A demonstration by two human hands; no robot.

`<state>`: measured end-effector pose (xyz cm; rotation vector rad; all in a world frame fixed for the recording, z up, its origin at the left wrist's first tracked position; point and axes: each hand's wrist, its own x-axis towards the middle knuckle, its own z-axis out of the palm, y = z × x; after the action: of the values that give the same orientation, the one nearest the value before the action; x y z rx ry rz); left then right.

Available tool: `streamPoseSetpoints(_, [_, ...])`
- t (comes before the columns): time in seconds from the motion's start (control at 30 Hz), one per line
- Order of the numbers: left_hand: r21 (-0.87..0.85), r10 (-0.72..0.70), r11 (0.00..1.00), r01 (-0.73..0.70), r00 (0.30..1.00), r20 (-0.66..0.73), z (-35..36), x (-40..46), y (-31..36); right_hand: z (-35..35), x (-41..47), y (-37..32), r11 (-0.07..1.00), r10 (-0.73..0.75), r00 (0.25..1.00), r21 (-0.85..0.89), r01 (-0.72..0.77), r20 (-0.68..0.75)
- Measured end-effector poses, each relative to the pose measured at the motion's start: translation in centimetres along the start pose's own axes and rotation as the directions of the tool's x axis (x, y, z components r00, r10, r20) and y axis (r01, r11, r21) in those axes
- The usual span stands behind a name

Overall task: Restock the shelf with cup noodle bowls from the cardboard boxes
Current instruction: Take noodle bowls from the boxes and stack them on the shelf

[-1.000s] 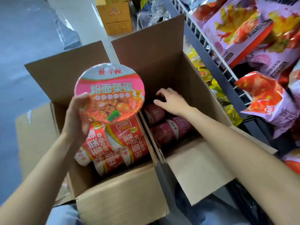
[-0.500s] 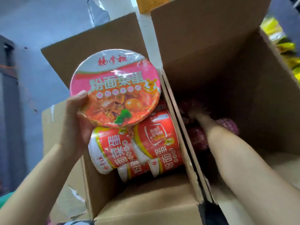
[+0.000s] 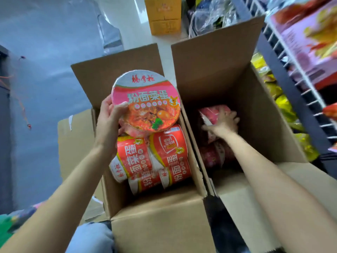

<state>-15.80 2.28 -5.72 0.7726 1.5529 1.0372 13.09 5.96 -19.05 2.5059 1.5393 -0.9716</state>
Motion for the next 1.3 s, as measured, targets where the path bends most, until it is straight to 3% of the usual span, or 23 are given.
streamPoseSetpoints(0.13, [-0.033,0.023,0.999,-0.023,1.000,0.009,0.7,-3.6,1.8,-7.1,-9.8,0.9,0.963,-0.026,0.963,0.250,0.096,-0.267])
streamPoseSetpoints(0.23, [-0.056,-0.014,0.998,0.017,0.999,0.052,0.7,-7.0,3.1,-11.5,-17.7,2.3,0.841,0.044,0.911,0.508,0.188,-0.410])
streamPoseSetpoints(0.33, [-0.093,-0.017,0.995,0.028,0.993,0.118,1.5,-10.8,4.4,-14.7,-25.1,3.9,0.625,0.177,0.890,0.747,0.228,-0.420])
streamPoseSetpoints(0.5, [-0.126,0.028,0.992,0.005,0.966,0.258,4.1,-17.3,6.5,-18.7,-36.4,7.9,0.235,0.354,0.860,0.925,0.298,-0.367])
streamPoseSetpoints(0.6, [-0.099,0.085,0.993,-0.057,0.947,0.309,6.3,-20.7,7.4,-21.2,-42.0,9.8,0.003,0.315,0.914,0.963,0.269,-0.256])
streamPoseSetpoints(0.73, [-0.113,0.160,0.986,-0.124,0.899,0.408,10.7,-25.9,9.1,-24.5,-47.1,11.6,-0.153,0.171,0.962,0.959,0.240,-0.214])
streamPoseSetpoints(0.97, [-0.144,0.231,0.973,-0.181,0.792,0.565,18.5,-36.3,14.3,-30.4,-54.4,16.0,-0.303,0.155,0.932,0.882,0.361,-0.328])
streamPoseSetpoints(1.07, [-0.136,0.252,0.967,-0.218,0.712,0.655,22.3,-40.2,15.6,-32.1,-56.4,19.2,-0.379,0.159,0.919,0.837,0.394,-0.360])
streamPoseSetpoints(1.17, [-0.115,0.222,0.973,-0.202,0.661,0.717,26.5,-43.5,15.2,-33.0,-58.0,22.3,-0.355,0.280,0.896,0.830,0.430,-0.344])
streamPoseSetpoints(1.3, [-0.074,0.152,0.987,-0.143,0.681,0.716,31.0,-47.5,14.0,-34.3,-59.1,26.0,-0.337,0.399,0.868,0.833,0.438,-0.295])
